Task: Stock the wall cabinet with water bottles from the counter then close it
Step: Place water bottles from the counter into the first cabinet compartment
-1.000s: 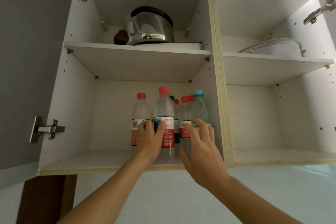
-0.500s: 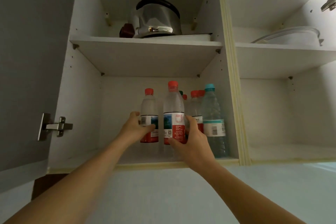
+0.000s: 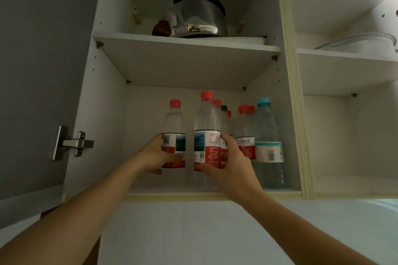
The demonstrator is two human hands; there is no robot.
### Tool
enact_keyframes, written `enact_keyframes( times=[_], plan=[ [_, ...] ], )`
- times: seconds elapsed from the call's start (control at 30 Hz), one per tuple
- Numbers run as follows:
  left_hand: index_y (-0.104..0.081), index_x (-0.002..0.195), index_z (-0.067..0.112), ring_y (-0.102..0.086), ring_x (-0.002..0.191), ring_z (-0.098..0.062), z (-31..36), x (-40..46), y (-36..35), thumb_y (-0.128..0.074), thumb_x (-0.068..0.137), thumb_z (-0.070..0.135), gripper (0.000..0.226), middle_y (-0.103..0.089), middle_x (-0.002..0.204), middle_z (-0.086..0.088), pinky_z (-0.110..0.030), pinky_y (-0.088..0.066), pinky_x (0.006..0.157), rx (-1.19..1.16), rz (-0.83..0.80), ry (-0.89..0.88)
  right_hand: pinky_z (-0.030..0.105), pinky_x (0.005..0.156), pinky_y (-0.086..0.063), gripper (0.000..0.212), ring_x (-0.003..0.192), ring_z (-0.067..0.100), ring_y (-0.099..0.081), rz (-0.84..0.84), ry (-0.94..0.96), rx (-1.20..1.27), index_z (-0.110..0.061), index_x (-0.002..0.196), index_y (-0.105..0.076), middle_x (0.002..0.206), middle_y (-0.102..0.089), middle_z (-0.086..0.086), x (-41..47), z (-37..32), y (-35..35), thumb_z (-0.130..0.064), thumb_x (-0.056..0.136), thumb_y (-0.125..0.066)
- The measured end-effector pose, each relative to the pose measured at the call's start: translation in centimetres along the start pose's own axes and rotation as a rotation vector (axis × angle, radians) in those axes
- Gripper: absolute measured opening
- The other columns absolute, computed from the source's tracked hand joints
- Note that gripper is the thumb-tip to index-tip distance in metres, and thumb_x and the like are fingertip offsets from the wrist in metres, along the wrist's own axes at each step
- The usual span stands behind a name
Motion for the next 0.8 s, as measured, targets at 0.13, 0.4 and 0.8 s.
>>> enact_keyframes(
  times=[0.13, 0.4, 0.8],
  plan=[
    [-0.053, 0.092, 0.060, -0.062, 0.090, -0.007, -1.6, -0.7, 3.3, -0.086, 0.078, 0.032, 0.045, -0.063, 0.095, 0.021, -0.031, -0.053, 0.062, -0.001, 0.020, 0.021, 0.027, 0.089, -0.056, 0.085, 0.104, 0.007, -0.063, -0.061, 0.010, -0.042, -0.034, 0.150, -0.029, 0.123, -0.060, -0.011, 0.4, -1.2, -1.9, -0.036, 0.083, -0.082],
    [-0.060, 0.116, 0.030, -0.068, 0.088, 0.004, -3.1, -0.6, 6.4, -0.083, 0.080, 0.019, 0.044, -0.071, 0.100, 0.011, -0.021, -0.058, 0.079, 0.127, 0.069, -0.067, 0.040, 0.097, -0.054, 0.071, 0.112, 0.016, -0.065, -0.234, -0.038, -0.114, -0.025, 0.140, -0.040, 0.128, -0.063, -0.004, 4.0, -1.7, -6.8, -0.028, 0.083, -0.083],
    [-0.060, 0.130, 0.016, -0.065, 0.110, -0.025, -6.9, 4.4, 7.5, -0.081, 0.084, 0.018, 0.051, -0.068, 0.121, -0.009, -0.045, -0.053, 0.100, 0.320, 0.159, 0.169, 0.034, 0.056, -0.058, 0.077, 0.100, 0.026, -0.064, -0.530, -0.231, -0.256, -0.012, 0.141, -0.029, 0.104, -0.052, 0.006, 12.4, -0.1, -15.2, -0.020, 0.085, -0.081]
  ],
)
Point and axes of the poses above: each hand's wrist, its own x-axis towards the middle knuckle, its own y-axis out of the back of the hand, z = x × y, the point moved 5 cm from there along x, towards the middle knuckle
